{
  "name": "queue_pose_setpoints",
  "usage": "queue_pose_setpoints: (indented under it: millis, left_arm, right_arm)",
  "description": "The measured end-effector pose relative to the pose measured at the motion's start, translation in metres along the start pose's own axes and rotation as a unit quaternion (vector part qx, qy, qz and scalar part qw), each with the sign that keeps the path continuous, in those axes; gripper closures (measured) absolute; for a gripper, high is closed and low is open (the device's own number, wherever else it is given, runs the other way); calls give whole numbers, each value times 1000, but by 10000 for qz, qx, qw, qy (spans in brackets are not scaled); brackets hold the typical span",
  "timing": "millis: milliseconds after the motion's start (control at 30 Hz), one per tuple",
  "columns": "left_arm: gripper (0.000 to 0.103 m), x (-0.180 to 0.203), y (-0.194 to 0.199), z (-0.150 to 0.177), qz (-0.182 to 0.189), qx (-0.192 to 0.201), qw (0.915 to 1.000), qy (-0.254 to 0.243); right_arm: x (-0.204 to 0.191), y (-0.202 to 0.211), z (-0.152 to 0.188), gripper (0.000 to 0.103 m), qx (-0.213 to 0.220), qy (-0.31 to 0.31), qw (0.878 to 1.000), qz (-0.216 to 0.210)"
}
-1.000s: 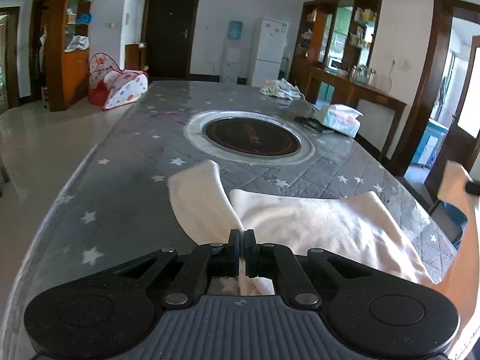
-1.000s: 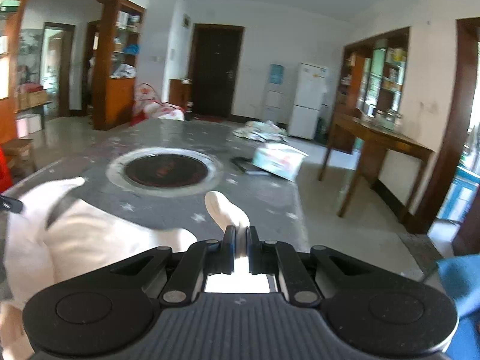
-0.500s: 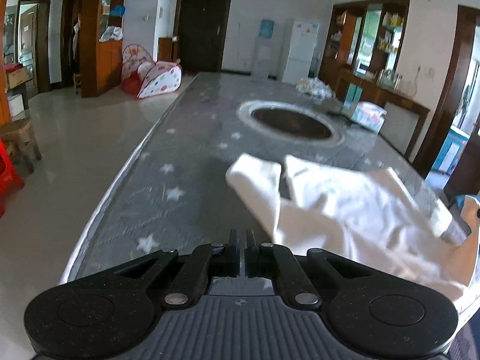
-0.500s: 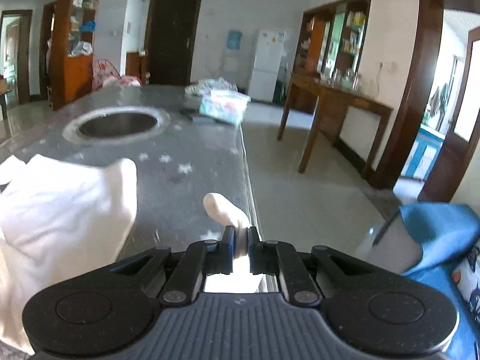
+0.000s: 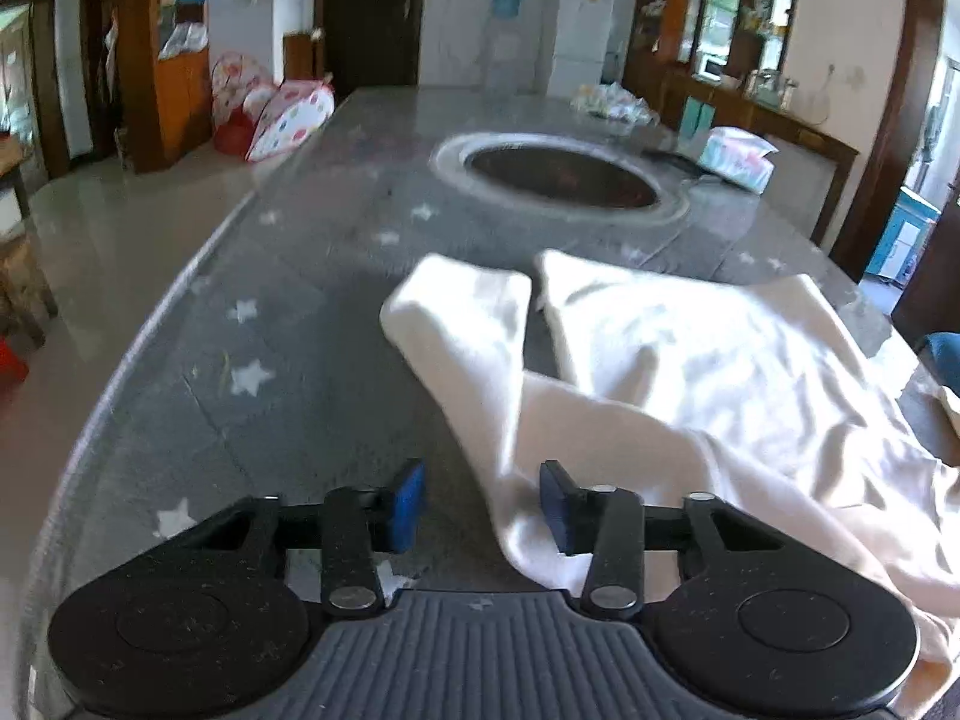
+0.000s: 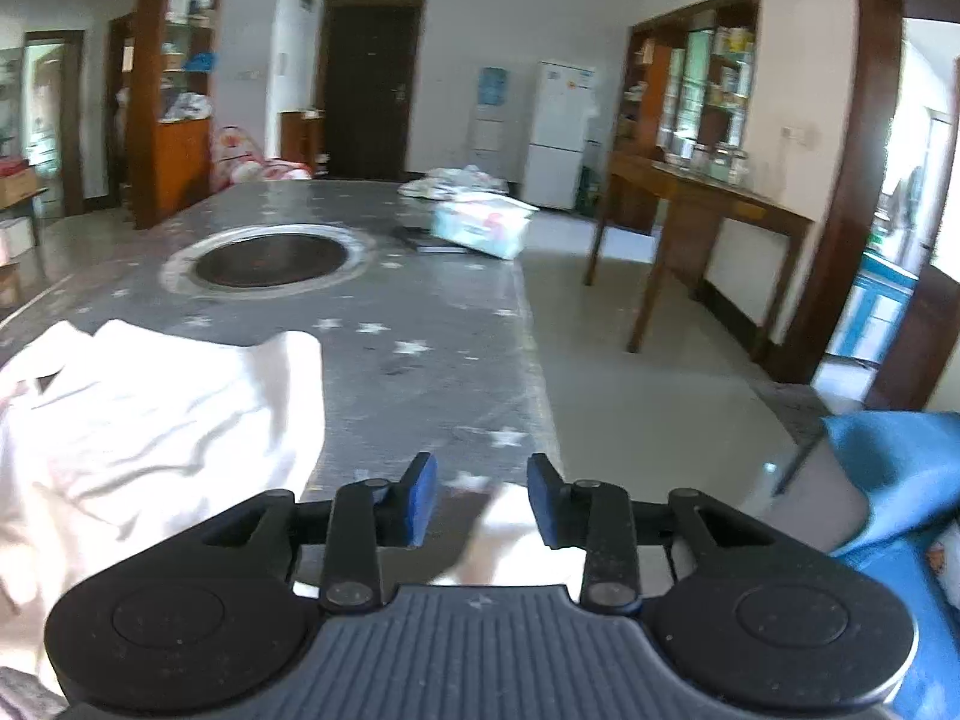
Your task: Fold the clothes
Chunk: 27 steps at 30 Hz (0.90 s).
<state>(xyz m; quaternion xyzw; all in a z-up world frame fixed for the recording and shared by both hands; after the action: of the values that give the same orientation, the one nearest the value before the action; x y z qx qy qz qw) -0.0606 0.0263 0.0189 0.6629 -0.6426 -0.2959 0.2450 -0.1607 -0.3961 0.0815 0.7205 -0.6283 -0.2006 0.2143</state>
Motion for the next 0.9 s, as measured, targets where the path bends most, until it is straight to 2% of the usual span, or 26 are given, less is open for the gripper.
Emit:
queue_pose_setpoints:
  millis: [100,400,500,733,800,833,900]
  left_arm:
    - [94,-6,-2,4,33,-65,9999,118]
    - [99,-27,33,16,-195,184,9992,304]
    - [99,-36,45,23,-405,208,9984,332]
    - [98,-63,51,40,-879,-50,9954,370]
    - [91,-66,50,40,-930,-113,9950,331]
    - [91,-67,51,38,-994,-101,9945,316]
    - [79,-68,53,33,-1084,-45,9937,279]
  right_arm:
    - [-14,-7,-2,66,-45,154,9996,-215]
    - [-50,-31,-4,59,-293,513,9949,-821]
    - [-61,-37,-1,54,-408,598,9925,-983]
    - [-77,-53,8,54,-709,703,9870,-1256]
    - [-79,-58,8,54,-752,690,9863,-1294]
    - [-78,-61,6,54,-758,683,9862,-1301]
    - [-77,-65,3,54,-759,668,9862,-1310]
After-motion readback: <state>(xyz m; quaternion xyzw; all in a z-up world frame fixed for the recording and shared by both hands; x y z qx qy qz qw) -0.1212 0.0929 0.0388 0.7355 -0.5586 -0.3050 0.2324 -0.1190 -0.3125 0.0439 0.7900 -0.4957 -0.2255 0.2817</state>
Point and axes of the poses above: each gripper's, at about its wrist camera, not at the fingertips, and y roughly against the way its jaws point, x to its right, z to its underside, the point moved 1 cm from there along -y, roughly the way its jaws point, and after that the axes turned 14 degrees about -z, right-handed, at the moved point
